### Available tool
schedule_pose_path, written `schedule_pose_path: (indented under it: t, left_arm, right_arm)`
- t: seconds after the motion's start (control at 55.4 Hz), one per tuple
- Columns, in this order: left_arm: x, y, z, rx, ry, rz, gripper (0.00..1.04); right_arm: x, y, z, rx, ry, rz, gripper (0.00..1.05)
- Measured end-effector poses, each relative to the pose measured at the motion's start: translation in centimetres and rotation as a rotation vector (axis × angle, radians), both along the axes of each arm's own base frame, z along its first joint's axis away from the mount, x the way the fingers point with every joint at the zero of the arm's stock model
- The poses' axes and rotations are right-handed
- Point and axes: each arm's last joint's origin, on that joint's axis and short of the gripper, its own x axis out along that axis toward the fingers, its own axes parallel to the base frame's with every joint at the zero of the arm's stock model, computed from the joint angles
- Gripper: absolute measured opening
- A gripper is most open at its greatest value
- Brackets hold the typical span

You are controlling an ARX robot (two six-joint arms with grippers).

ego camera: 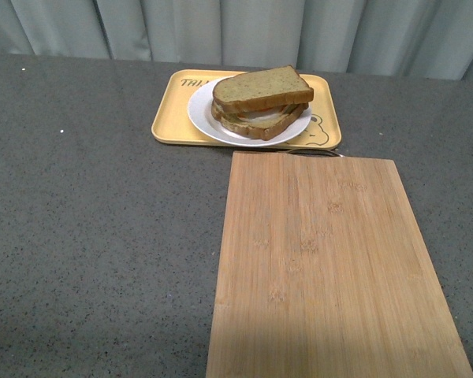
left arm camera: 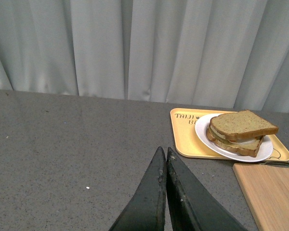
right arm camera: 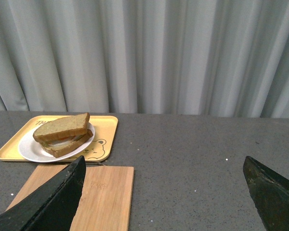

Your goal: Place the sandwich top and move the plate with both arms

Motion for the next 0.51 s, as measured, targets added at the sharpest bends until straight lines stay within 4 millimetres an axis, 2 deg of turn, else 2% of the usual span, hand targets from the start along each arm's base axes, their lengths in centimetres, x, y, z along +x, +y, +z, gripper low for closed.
schedule_pose_path:
  t: [0.505]
  left_arm:
    - [-1.3,0.0,0.1,0.0,-0.004,0.0,0.04]
  right_arm:
    - [0.0,0.0,0.0,0.0,0.0,0.0,0.95]
